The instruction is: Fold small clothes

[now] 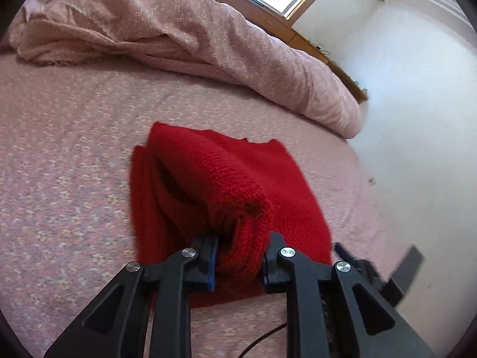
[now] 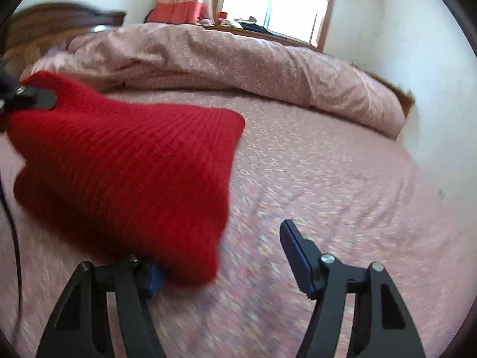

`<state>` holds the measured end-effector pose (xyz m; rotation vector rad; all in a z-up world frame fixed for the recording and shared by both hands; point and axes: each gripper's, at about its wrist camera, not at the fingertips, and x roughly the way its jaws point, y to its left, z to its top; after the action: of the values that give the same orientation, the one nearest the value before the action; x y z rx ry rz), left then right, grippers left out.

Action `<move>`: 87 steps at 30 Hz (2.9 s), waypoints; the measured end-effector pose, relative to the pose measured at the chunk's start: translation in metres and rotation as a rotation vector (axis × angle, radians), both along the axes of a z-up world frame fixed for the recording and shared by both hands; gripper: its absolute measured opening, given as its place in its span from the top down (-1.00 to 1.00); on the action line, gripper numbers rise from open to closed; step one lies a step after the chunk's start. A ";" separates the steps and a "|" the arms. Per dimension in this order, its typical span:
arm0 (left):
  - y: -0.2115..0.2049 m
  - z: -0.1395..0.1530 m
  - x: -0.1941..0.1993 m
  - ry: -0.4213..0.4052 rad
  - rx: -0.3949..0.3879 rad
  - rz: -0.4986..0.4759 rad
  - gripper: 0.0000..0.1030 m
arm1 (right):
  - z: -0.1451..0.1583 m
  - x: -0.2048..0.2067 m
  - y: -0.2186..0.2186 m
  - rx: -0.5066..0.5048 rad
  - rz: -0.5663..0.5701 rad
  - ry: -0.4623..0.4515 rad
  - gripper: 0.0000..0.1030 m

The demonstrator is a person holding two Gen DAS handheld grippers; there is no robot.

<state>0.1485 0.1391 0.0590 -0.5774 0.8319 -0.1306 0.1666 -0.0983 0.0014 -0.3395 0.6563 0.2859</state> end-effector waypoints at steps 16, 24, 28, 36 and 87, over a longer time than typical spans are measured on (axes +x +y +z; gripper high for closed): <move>0.006 -0.008 -0.043 0.017 0.188 0.023 0.71 | 0.006 -0.038 -0.035 -0.136 -0.120 -0.061 0.03; 0.023 -0.008 -0.050 0.068 0.072 0.066 0.36 | 0.039 -0.017 -0.072 0.169 0.016 0.022 0.03; 0.022 0.027 -0.071 -0.071 0.125 0.121 0.36 | 0.063 -0.021 -0.055 0.287 0.177 -0.040 0.31; 0.002 0.029 -0.043 -0.143 0.191 0.126 0.36 | 0.063 -0.002 0.010 0.405 0.391 0.023 0.79; 0.023 -0.033 -0.016 0.045 0.126 0.051 0.40 | 0.070 -0.013 -0.060 0.602 0.271 -0.073 -0.92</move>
<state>0.1323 0.1621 0.0261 -0.4839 0.8621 -0.0183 0.1534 -0.1587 0.0715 0.1422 0.4237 0.7058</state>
